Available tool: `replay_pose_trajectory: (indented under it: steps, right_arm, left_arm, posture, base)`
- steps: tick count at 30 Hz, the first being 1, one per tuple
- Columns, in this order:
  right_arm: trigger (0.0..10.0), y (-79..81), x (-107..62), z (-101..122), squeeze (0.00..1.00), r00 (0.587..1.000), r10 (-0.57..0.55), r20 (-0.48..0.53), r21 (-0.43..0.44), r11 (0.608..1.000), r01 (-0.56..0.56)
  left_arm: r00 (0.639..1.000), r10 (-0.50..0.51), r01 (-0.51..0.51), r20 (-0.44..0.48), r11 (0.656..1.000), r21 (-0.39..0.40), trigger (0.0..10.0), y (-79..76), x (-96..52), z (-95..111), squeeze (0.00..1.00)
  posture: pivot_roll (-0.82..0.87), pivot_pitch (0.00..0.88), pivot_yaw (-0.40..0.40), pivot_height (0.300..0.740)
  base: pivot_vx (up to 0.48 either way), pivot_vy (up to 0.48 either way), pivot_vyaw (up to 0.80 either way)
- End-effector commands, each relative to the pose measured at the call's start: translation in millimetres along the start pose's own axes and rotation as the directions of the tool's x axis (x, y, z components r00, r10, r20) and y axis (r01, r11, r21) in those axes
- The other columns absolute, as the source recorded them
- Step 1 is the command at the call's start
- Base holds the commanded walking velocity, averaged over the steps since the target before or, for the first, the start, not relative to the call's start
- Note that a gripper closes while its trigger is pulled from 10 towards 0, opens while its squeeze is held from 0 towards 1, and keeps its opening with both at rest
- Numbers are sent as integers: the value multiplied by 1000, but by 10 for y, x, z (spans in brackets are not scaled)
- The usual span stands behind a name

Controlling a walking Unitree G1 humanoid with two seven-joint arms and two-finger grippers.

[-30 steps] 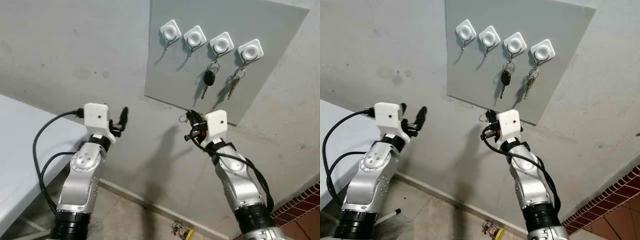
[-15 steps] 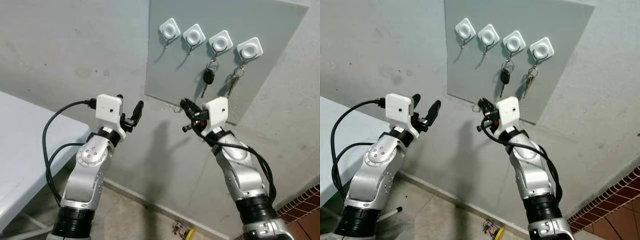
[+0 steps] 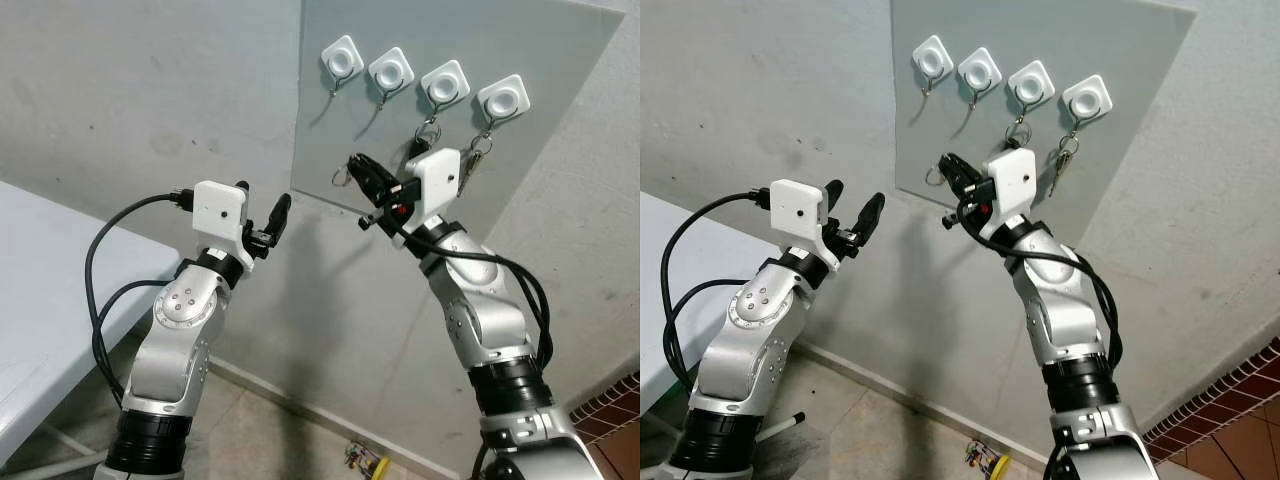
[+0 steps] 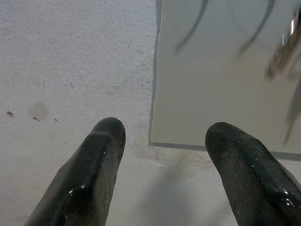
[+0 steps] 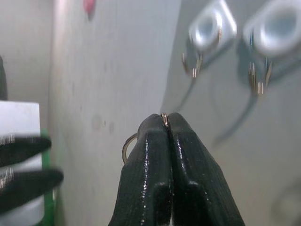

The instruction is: Hang keys on a hook

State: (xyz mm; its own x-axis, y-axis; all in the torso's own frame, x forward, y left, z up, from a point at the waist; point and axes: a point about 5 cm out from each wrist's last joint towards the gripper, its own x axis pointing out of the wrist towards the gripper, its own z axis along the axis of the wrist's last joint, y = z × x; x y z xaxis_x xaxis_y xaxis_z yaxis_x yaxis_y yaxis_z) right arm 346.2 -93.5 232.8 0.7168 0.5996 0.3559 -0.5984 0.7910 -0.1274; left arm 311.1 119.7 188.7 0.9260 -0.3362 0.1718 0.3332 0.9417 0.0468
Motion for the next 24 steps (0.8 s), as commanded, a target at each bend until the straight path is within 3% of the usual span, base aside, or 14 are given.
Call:
replay_pose_trajectory:
  steps: [1,17,24]
  right_arm:
    - [10000,-68,69,159,0,999,7,44,-21,1000,-6]
    - [10000,-153,219,403,0,992,-8,130,-25,1000,11]
    - [10000,-240,299,441,0,987,-89,136,53,995,83]
  left_arm:
    - [1000,-24,24,14,1000,2,10000,-70,19,57,0]
    - [999,-42,42,9,999,-12,10000,-136,8,43,0]
    - [999,-41,41,10,999,-26,10000,-142,10,51,0]
  posture:
    - [-98,0,-85,740]
    - [-94,0,-90,740]
    - [-91,0,-91,740]
  base:
    - [0,0,0]
    - [0,0,0]
    - [0,0,0]
